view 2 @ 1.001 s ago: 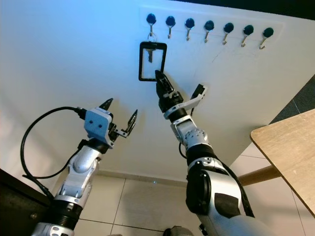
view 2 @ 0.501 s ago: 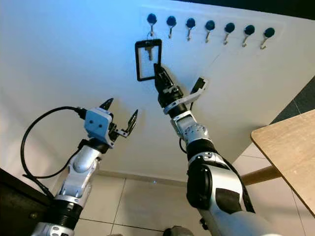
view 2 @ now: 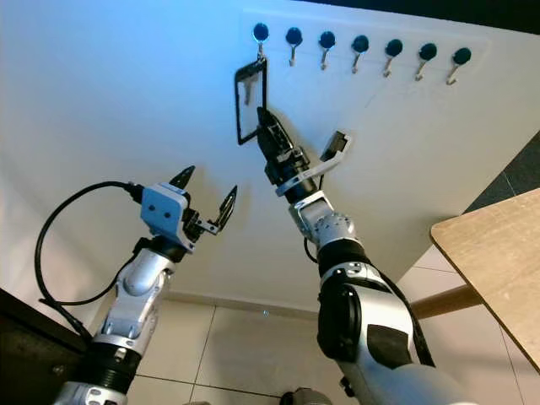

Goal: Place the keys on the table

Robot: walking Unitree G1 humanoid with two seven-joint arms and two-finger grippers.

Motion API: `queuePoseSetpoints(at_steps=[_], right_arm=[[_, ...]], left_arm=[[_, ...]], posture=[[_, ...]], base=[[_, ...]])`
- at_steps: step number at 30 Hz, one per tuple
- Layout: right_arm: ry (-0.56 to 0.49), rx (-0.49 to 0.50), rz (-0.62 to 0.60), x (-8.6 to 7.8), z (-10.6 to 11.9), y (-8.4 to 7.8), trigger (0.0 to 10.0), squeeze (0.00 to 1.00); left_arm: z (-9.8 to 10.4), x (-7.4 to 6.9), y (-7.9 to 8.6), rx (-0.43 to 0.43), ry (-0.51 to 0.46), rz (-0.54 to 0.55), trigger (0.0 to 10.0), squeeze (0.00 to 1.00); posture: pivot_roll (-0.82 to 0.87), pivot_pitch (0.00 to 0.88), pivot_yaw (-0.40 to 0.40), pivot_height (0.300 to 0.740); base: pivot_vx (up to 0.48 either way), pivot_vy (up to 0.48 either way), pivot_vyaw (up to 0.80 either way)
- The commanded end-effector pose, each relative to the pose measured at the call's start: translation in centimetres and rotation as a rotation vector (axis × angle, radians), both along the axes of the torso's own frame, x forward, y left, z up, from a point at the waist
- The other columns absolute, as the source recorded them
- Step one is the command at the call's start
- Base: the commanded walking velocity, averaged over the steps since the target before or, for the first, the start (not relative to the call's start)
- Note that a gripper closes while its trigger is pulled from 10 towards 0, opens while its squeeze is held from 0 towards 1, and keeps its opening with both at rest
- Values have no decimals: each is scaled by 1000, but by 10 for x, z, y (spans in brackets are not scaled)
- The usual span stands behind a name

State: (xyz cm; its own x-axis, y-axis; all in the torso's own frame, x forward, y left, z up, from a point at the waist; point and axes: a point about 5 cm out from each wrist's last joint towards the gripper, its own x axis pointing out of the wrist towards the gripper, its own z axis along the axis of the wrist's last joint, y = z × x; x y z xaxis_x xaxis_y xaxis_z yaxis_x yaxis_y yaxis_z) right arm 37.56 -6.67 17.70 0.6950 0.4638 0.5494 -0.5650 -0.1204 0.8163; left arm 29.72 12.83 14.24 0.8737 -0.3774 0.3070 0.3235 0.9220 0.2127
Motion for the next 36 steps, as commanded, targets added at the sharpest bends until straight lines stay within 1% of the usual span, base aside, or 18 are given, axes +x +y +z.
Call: queuePoseSetpoints(at_steps=[1, 2, 3, 10, 12, 17, 18, 20, 24, 26, 28, 31, 36], right_arm=[[4, 19, -9, -2, -4, -4, 2471, 0], [7, 23, -10, -2, -6, -5, 353, 0], [9, 26, -11, -3, -7, -6, 0, 0], [16, 45, -19, -4, -9, -10, 0, 0], [18, 70, -24, -4, -10, -11, 0, 0], [14, 84, -25, -4, -10, -14, 0, 0], [-5, 117, -17, -5, -7, -15, 0, 0], [-21, 150, -10, -6, -4, -17, 0, 0], [-58, 190, 13, -8, 0, -19, 0, 0], [-93, 204, 31, -9, 4, -19, 0, 0], [-100, 206, 34, -10, 5, -20, 0, 0], [-144, 251, 51, -11, 13, -22, 0, 0], [-211, 268, 106, -16, 24, -19, 0, 0]], left_arm=[[0, -1, -4, -10, -3, -14, 10000, 0], [0, -1, -4, -10, -2, -16, 10000, 0], [0, -1, -4, -11, -2, -17, 10000, 0], [0, 0, -4, -7, -1, -19, 10000, 0], [0, 0, -4, -6, -3, -16, 10000, 0], [0, 0, -4, -3, -3, -14, 10000, 0], [0, 0, -4, -1, -3, -13, 10000, 0], [0, 1, -4, 0, -3, -12, 10000, 0], [0, 0, -5, 0, -4, -11, 10000, 0], [0, 0, -5, -2, -4, -10, 10000, 0], [0, 0, -5, -2, -4, -9, 10000, 0], [0, 1, -5, -3, -4, -8, 10000, 0], [0, 0, -5, -4, -5, -5, 10000, 0]], posture=[[90, 69, -61, 740], [88, 70, -59, 740], [88, 70, -59, 740], [86, 70, -57, 740], [86, 71, -56, 740], [86, 72, -56, 740], [87, 72, -56, 740], [87, 71, -55, 740], [87, 71, -55, 740], [84, 71, -55, 740], [84, 71, -55, 740], [79, 74, -53, 740], [78, 75, -53, 740]], base=[[0, 0, 0], [0, 0, 0], [0, 0, 0], [0, 0, 0], [0, 0, 0], [0, 0, 0], [0, 0, 0], [0, 0, 0], [0, 0, 0], [0, 0, 0], [0, 0, 0], [0, 0, 0], [0, 0, 0]])
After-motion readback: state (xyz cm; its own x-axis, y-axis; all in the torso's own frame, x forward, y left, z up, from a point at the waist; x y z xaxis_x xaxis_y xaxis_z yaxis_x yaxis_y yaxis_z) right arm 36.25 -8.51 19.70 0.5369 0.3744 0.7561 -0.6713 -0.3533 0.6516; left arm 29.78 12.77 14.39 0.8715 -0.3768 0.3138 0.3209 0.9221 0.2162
